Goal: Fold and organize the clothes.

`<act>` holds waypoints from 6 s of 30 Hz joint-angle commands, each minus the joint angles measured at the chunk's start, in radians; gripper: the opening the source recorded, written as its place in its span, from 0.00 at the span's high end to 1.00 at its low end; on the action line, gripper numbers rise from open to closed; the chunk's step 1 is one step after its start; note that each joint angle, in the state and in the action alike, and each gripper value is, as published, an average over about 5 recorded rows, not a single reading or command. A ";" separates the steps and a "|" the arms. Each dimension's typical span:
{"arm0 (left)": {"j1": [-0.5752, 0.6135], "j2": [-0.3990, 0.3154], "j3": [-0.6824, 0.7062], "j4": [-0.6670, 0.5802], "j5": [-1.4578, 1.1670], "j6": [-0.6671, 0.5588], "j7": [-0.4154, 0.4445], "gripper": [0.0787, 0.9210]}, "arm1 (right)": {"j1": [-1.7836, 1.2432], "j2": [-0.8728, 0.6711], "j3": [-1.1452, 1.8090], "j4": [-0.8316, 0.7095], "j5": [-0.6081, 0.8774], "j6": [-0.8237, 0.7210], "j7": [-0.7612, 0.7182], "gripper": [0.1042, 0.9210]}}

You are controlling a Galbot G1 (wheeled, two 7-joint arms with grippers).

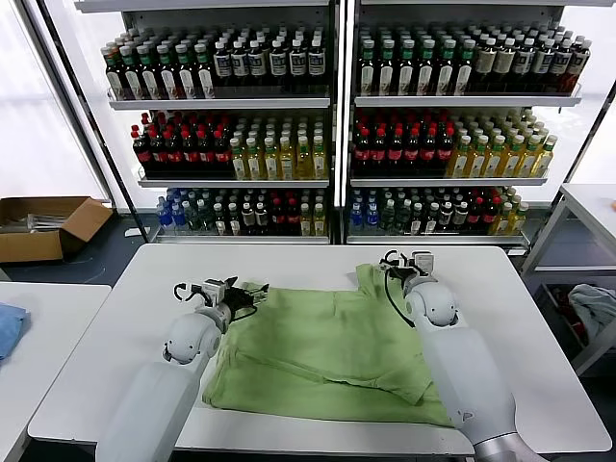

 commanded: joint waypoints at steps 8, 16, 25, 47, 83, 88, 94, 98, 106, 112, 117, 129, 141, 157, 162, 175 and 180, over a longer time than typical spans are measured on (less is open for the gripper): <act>0.000 -0.003 -0.005 0.045 -0.003 -0.002 0.004 0.12 | 0.006 0.018 -0.002 -0.049 -0.020 0.002 -0.003 0.12; 0.007 -0.005 -0.009 0.057 -0.003 -0.002 0.005 0.12 | -0.020 0.028 0.001 -0.041 -0.030 0.002 -0.005 0.15; 0.025 -0.012 -0.013 0.058 -0.002 -0.001 0.014 0.38 | -0.057 0.025 0.007 -0.006 -0.029 -0.001 -0.007 0.44; 0.053 -0.023 -0.015 -0.025 0.045 -0.189 -0.011 0.99 | -0.144 -0.021 0.071 0.249 0.013 0.024 -0.018 1.00; 0.499 0.061 -0.139 -0.418 0.144 -0.232 0.001 0.99 | -0.811 0.049 0.225 0.861 -0.083 0.058 0.082 1.00; 0.537 0.057 -0.157 -0.437 0.167 -0.231 0.008 0.99 | -0.838 0.039 0.214 0.879 -0.102 0.053 0.105 1.00; 0.577 0.040 -0.168 -0.443 0.199 -0.237 0.015 0.99 | -0.859 0.039 0.223 0.872 -0.102 0.042 0.131 1.00; 0.591 0.033 -0.173 -0.439 0.215 -0.240 0.019 0.99 | -0.886 0.044 0.222 0.887 -0.102 0.035 0.140 1.00; 0.590 0.014 -0.173 -0.419 0.235 -0.241 0.024 0.99 | -0.912 0.044 0.215 0.896 -0.110 0.029 0.151 1.00; 0.573 0.006 -0.167 -0.401 0.248 -0.237 0.029 0.99 | -0.922 0.045 0.212 0.898 -0.120 0.011 0.159 1.00; 0.560 0.006 -0.167 -0.387 0.263 -0.237 0.030 0.99 | -0.916 0.049 0.202 0.882 -0.146 0.007 0.167 1.00; 0.556 -0.002 -0.172 -0.487 0.299 -0.237 -0.002 0.87 | -0.910 0.036 0.212 0.887 -0.213 0.000 0.154 0.69; 0.637 -0.057 -0.233 -0.591 0.299 -0.187 -0.040 0.46 | -0.957 -0.032 0.377 1.132 -0.025 0.000 0.150 0.27; 0.663 -0.136 -0.276 -0.506 0.187 -0.129 -0.063 0.12 | -0.938 -0.043 0.381 1.156 0.006 0.013 0.171 0.12; 0.659 -0.141 -0.278 -0.495 0.167 -0.127 -0.058 0.12 | -0.940 -0.038 0.351 1.145 -0.020 0.024 0.169 0.12; 0.655 -0.155 -0.272 -0.467 0.143 -0.131 -0.034 0.42 | -0.924 -0.030 0.329 1.132 -0.038 0.030 0.165 0.12; 0.657 -0.154 -0.274 -0.461 0.144 -0.132 -0.023 0.62 | -0.921 -0.034 0.330 1.123 -0.038 0.032 0.166 0.12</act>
